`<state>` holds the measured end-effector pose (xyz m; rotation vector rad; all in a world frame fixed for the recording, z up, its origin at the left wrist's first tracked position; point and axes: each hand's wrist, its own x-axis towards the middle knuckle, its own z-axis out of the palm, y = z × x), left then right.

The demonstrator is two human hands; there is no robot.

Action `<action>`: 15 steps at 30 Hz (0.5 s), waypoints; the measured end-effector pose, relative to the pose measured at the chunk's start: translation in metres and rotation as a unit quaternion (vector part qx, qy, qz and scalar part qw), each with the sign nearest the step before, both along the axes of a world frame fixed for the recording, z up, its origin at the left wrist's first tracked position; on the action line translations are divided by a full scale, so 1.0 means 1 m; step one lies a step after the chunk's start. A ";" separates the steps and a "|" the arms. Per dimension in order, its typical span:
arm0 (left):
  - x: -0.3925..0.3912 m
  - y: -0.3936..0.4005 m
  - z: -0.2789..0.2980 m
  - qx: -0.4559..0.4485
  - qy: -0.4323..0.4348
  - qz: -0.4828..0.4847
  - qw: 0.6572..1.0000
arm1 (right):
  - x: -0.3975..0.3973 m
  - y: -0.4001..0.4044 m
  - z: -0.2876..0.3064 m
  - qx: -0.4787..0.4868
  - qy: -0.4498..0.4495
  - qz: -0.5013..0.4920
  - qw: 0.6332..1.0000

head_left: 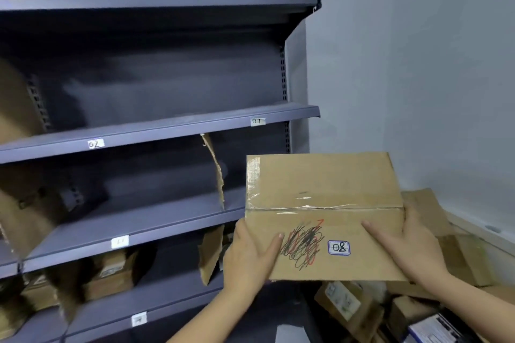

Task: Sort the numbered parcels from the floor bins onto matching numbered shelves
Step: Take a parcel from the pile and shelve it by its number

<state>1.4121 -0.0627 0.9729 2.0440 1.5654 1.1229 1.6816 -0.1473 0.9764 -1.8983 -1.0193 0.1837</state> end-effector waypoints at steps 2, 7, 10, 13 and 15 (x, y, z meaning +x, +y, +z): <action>-0.029 -0.001 0.000 0.001 0.005 0.016 1.000 | -0.029 0.005 0.002 0.004 0.003 0.010 1.000; -0.101 -0.011 0.001 -0.002 0.008 0.057 0.998 | -0.098 0.015 0.005 0.001 -0.001 0.064 0.998; -0.147 -0.017 0.004 0.004 0.011 0.089 0.996 | -0.140 0.024 0.005 0.014 0.007 0.092 0.996; -0.190 -0.026 0.009 0.013 0.010 0.116 0.993 | -0.177 0.032 0.007 0.023 0.010 0.112 0.993; -0.218 -0.034 0.013 0.017 0.000 0.134 0.991 | -0.204 0.036 0.010 0.027 0.004 0.129 0.991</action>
